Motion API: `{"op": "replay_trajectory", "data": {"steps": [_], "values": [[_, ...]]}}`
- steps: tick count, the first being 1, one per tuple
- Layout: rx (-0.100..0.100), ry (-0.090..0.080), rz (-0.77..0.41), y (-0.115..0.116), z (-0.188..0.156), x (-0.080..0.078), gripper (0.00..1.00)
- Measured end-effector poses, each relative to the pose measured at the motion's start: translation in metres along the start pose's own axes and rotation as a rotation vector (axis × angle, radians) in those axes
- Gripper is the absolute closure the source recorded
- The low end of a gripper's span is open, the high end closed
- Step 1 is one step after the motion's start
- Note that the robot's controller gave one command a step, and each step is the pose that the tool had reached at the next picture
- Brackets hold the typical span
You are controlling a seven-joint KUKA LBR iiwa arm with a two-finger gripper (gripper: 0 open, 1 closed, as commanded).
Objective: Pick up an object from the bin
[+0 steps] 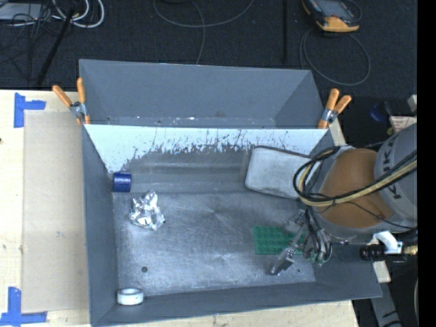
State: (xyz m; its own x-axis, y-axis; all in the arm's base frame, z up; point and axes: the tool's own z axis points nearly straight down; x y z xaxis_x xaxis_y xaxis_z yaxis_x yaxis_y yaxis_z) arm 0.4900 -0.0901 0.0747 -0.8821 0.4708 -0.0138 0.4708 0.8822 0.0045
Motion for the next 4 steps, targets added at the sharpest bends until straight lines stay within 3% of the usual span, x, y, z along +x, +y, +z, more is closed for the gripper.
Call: {"op": "replay_trajectory", "data": {"steps": [1,2,3,4], "values": [[0.002,0.009,-0.002,0.000,-0.003,-0.002,0.00],[-0.001,-0.015,0.000,0.001,-0.007,-0.008,1.00],[0.003,0.011,-0.003,0.001,-0.042,-0.010,1.00],[0.004,0.013,-0.006,0.001,-0.054,-0.010,1.00]]}}
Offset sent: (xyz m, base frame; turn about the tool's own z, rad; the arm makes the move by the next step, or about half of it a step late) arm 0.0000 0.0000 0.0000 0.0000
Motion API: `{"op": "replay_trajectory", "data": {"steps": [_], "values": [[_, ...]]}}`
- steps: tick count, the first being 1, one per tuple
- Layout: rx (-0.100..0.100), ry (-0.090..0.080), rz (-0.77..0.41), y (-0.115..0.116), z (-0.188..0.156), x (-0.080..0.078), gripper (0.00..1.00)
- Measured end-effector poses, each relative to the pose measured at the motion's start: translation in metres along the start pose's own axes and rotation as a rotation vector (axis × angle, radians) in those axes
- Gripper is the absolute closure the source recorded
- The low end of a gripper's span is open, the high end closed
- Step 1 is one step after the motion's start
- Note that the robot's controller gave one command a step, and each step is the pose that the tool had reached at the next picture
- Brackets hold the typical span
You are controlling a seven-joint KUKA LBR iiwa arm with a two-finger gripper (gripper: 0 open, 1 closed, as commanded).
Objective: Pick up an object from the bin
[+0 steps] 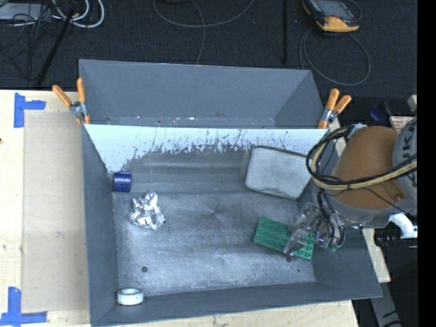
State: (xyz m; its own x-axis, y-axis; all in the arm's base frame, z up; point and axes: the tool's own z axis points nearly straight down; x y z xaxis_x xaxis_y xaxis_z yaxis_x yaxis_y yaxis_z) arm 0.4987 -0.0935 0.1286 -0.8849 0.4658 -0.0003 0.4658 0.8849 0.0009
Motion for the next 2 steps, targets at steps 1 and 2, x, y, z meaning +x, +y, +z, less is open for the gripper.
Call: {"op": "replay_trajectory", "data": {"steps": [1,2], "values": [[0.000,0.000,-0.003,0.0000,-0.0170,-0.0002,1.00],[0.000,0.001,-0.004,-0.0001,-0.0201,-0.0002,1.00]]}}
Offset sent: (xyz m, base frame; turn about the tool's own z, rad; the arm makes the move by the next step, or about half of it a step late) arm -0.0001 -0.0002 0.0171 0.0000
